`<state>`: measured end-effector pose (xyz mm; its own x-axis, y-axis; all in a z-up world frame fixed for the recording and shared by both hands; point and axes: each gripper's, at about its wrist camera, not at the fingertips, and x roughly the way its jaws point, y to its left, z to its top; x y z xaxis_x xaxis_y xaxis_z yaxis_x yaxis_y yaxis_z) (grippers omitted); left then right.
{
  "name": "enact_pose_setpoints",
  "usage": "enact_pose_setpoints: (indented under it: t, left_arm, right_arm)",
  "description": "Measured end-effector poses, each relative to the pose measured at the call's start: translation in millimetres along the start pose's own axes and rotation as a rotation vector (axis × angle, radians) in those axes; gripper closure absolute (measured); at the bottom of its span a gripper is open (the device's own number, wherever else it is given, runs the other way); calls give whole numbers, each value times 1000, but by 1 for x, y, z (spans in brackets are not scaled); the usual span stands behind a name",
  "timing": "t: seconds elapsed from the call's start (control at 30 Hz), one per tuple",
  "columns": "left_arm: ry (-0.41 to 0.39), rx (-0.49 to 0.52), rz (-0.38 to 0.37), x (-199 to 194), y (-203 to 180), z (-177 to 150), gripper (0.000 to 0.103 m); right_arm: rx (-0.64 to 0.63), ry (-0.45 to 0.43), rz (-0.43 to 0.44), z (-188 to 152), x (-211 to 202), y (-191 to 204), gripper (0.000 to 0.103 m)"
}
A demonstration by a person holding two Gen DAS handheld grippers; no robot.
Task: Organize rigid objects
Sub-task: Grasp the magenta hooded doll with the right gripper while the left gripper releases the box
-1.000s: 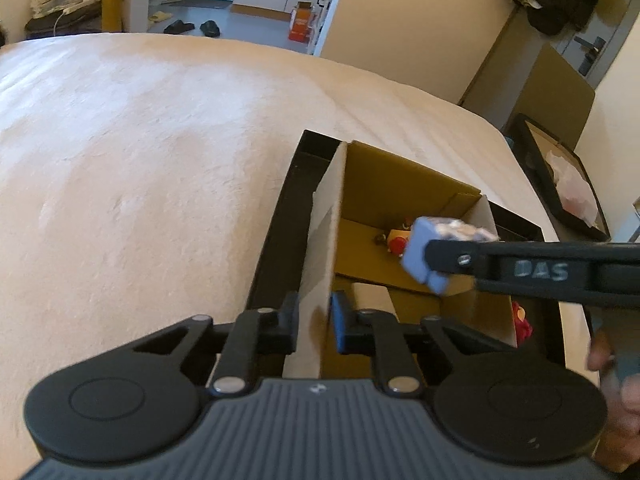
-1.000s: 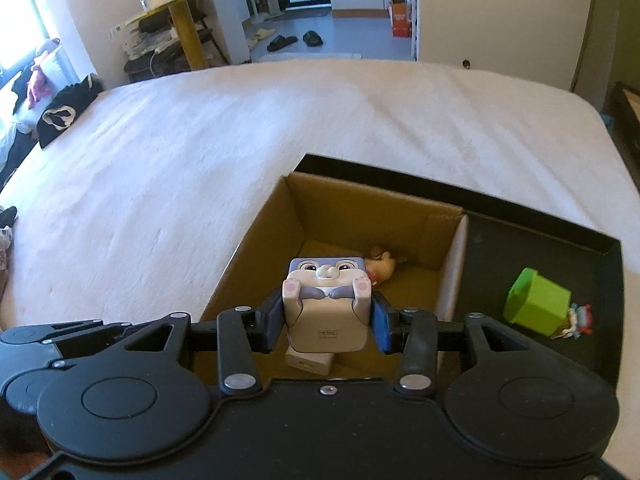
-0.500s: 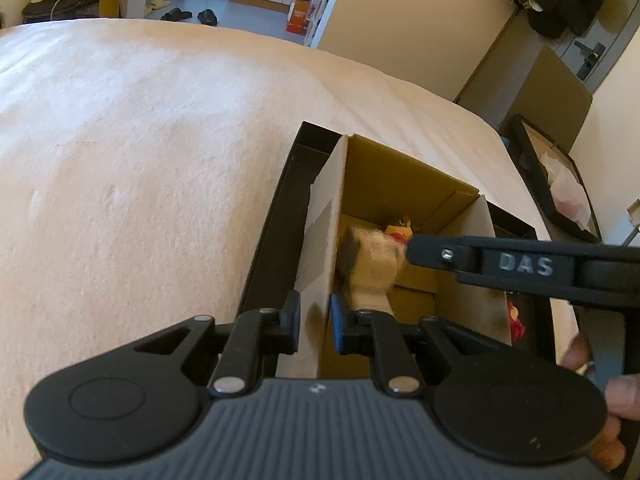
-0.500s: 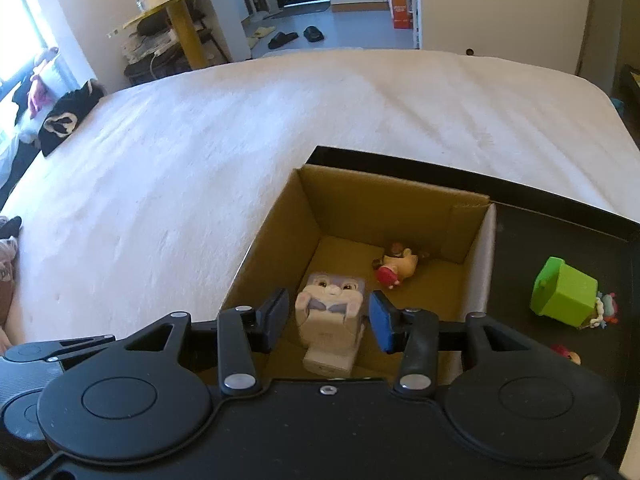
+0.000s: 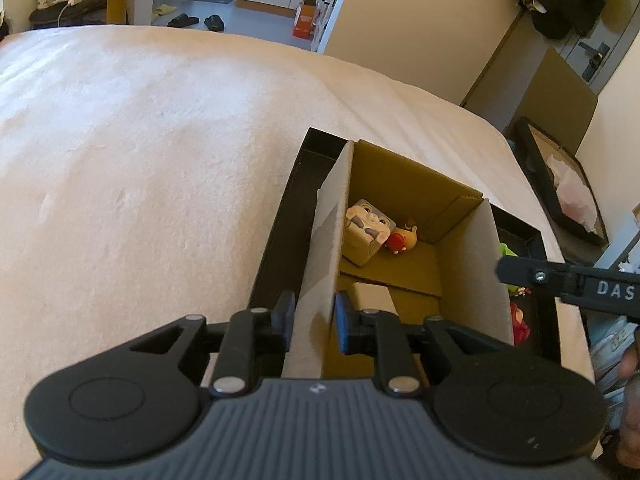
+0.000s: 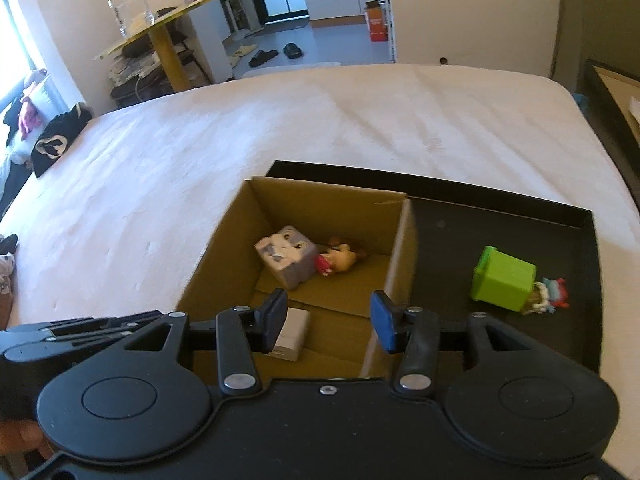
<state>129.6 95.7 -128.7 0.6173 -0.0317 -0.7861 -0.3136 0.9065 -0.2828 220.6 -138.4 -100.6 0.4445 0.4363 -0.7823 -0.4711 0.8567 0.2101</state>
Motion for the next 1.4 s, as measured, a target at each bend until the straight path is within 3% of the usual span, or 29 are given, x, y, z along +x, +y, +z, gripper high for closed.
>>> enact_pose_setpoints:
  t: [0.13, 0.4, 0.83, 1.17, 1.4]
  left_arm:
    - [-2, 7, 16, -3, -2, -1, 82]
    - [-27, 30, 62, -6, -9, -2, 64]
    - [-54, 62, 106, -11, -20, -3, 55]
    - [-56, 111, 164, -12, -33, -3, 39]
    - [-18, 129, 217, -9, -40, 6, 39]
  right_arm:
    - [28, -16, -13, -4, -5, -16, 53]
    - [46, -41, -17, -10, -12, -42, 47]
    - [124, -65, -31, -36, -10, -86, 31]
    - [237, -64, -6, -57, -2, -123, 31]
    - [310, -43, -8, -61, 15, -141, 31]
